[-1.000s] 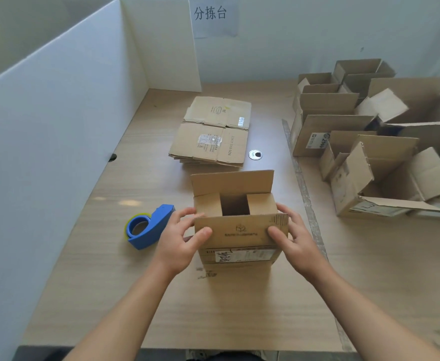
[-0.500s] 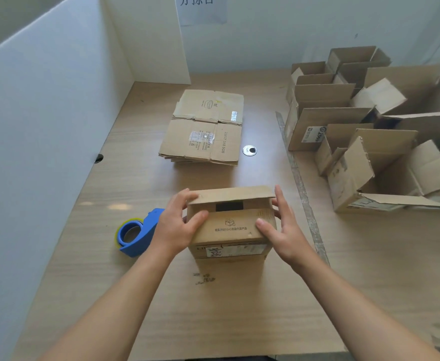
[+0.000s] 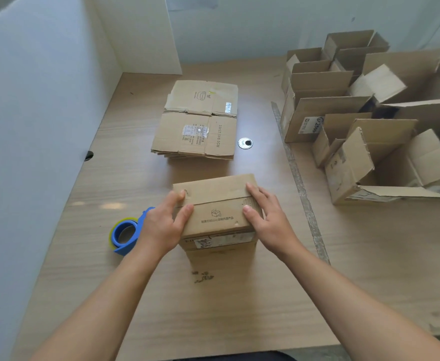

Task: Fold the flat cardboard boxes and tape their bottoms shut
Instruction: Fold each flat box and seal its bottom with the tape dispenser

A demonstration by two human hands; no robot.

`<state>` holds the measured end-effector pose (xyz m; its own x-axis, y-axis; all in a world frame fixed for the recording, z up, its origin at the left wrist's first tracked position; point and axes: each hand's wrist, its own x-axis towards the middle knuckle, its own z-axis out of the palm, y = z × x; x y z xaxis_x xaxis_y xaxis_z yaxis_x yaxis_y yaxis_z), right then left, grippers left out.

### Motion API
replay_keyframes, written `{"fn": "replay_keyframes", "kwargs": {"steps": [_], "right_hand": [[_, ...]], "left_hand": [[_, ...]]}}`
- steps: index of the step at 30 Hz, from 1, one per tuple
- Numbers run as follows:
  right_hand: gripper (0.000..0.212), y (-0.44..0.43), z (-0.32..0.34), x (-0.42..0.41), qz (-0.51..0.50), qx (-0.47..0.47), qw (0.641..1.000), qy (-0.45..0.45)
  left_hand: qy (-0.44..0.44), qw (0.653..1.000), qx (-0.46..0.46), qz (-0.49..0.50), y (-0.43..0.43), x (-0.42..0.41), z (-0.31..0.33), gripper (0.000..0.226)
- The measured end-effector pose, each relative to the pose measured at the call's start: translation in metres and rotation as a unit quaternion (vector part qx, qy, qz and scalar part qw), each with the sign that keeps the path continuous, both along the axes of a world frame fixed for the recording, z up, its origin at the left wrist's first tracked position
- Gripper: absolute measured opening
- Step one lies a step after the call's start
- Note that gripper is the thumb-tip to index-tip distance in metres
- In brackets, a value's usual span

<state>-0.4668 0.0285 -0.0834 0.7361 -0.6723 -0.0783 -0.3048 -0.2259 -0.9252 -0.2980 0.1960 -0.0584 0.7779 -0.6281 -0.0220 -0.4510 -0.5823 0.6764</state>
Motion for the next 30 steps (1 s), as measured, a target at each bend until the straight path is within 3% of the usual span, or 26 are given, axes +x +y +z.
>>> {"fn": "replay_keyframes", "kwargs": {"steps": [5,10,13,17,20,23,25,27,30], "right_hand": [[0.045,-0.02,0.003,-0.014,-0.044,-0.026,0.998,0.025],[0.046,-0.011,-0.006,0.01,0.012,-0.062,0.996,0.055],[0.049,0.006,-0.025,0.022,0.047,-0.029,0.993,0.103],[0.048,0.021,-0.043,0.01,0.054,0.002,0.994,0.091],[0.048,0.013,-0.042,0.012,0.064,-0.135,0.976,0.159],[0.043,0.015,-0.029,0.029,0.112,-0.341,0.915,0.182],[0.052,0.029,-0.025,0.044,0.17,-0.345,0.9,0.207],[0.06,0.043,-0.031,0.05,0.168,-0.357,0.891,0.223],[0.056,0.043,-0.043,0.048,0.15,-0.392,0.881,0.219]], "left_hand": [[0.04,0.999,0.002,-0.017,-0.027,-0.012,-0.004,0.037],[0.059,0.997,0.047,-0.001,-0.012,-0.002,-0.019,0.038],[0.059,0.996,0.054,0.029,0.015,0.005,-0.033,0.037],[0.055,0.996,0.064,0.022,0.021,0.001,-0.039,0.046],[0.036,0.997,0.066,0.009,0.02,-0.002,-0.042,0.044],[0.026,0.997,0.076,0.007,0.02,0.002,-0.041,0.044],[0.014,0.997,0.075,0.003,0.021,0.002,-0.041,0.044],[0.011,0.997,0.072,-0.003,0.022,0.002,-0.039,0.043],[0.032,0.997,0.071,-0.019,0.025,0.01,-0.04,0.044]]}}
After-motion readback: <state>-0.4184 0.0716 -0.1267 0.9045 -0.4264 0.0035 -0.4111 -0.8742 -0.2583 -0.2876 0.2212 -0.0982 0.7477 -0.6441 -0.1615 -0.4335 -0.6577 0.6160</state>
